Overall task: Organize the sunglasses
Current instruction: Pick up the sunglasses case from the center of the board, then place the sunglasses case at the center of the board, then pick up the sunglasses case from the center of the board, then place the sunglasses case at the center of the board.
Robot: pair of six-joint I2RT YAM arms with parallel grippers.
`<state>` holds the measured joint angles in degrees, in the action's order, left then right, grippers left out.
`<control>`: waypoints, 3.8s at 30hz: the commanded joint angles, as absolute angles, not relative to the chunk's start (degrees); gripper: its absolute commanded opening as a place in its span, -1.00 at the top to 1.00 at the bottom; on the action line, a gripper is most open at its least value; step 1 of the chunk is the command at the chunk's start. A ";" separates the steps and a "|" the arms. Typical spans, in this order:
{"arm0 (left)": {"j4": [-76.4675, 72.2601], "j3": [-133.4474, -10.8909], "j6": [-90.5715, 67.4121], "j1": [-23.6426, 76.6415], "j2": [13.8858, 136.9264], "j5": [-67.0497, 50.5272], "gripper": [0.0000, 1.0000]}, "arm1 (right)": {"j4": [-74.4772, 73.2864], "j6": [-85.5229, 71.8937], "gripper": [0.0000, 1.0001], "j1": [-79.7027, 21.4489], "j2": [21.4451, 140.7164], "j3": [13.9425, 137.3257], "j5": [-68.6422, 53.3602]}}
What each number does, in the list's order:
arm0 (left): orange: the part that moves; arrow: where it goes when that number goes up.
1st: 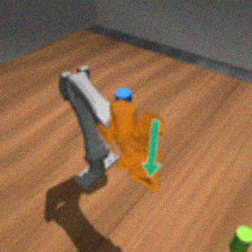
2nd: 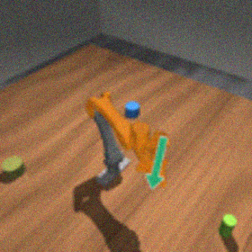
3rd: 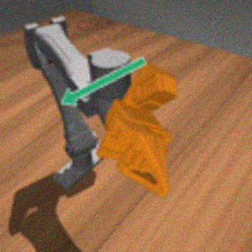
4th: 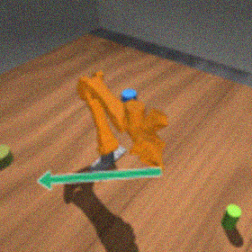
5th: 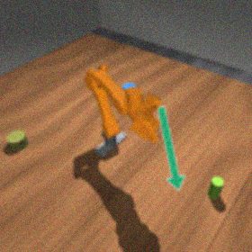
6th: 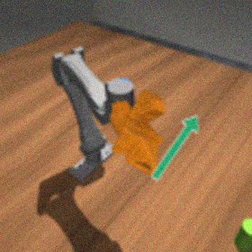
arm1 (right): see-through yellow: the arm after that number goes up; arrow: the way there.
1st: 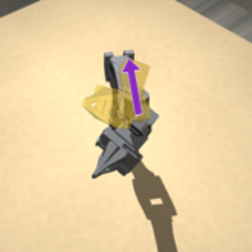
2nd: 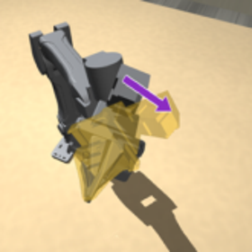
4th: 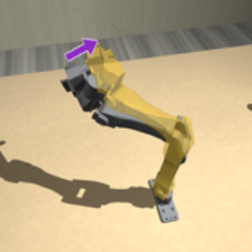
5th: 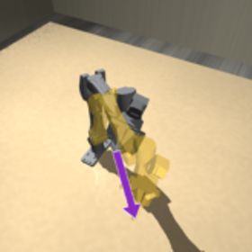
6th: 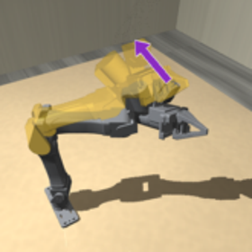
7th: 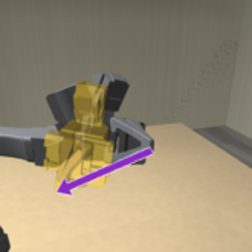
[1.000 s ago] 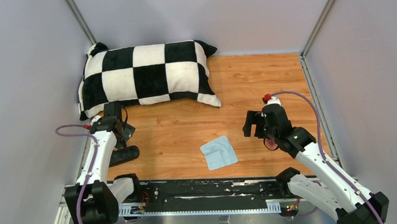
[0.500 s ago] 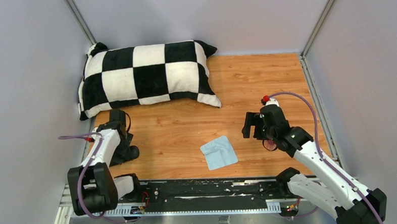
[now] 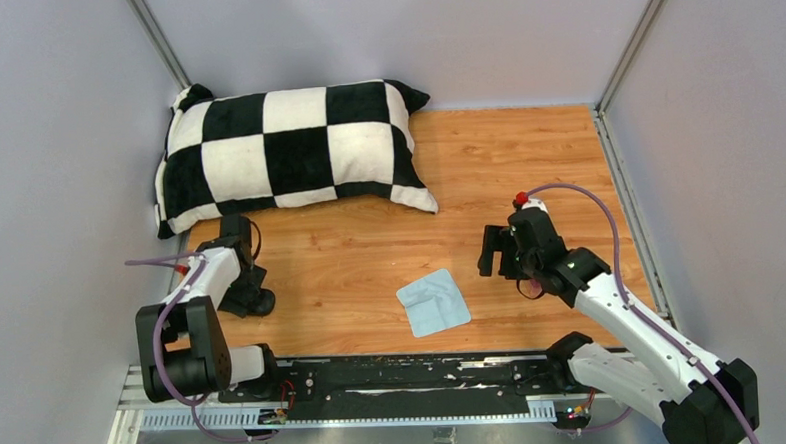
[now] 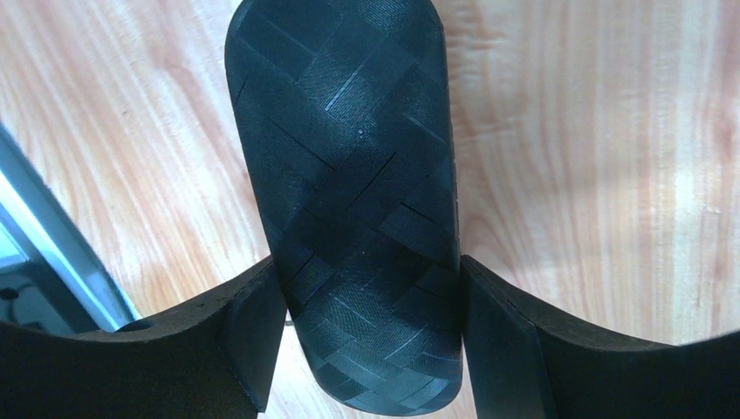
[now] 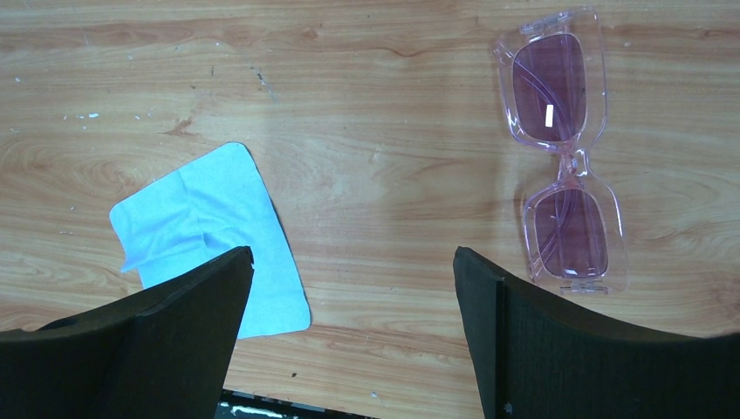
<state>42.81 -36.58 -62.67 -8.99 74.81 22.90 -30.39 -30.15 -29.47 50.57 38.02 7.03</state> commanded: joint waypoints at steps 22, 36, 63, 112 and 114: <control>31.35 -47.69 -39.02 35.70 83.77 18.43 -0.03 | -28.56 -27.08 -0.81 -28.86 49.92 38.65 3.23; 33.05 -50.91 -32.87 44.21 85.71 18.25 -0.99 | -28.65 -25.77 -0.80 -28.87 45.86 37.86 -0.76; 22.37 -43.75 -35.20 39.38 82.88 10.86 -0.46 | -33.79 -28.09 -0.76 -28.92 36.51 35.92 -0.09; 29.60 -42.04 -53.31 35.53 76.45 20.53 -0.40 | -14.05 -41.18 -0.72 -28.83 41.58 30.06 -20.10; 29.14 -41.40 -53.94 35.51 76.53 20.04 -0.62 | -14.19 -41.22 -0.72 -28.79 41.70 30.02 -19.81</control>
<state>30.50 -42.57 -49.45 35.70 76.40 17.65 -11.66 -42.17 -29.45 42.11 31.03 -21.37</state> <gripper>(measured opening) 0.739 0.862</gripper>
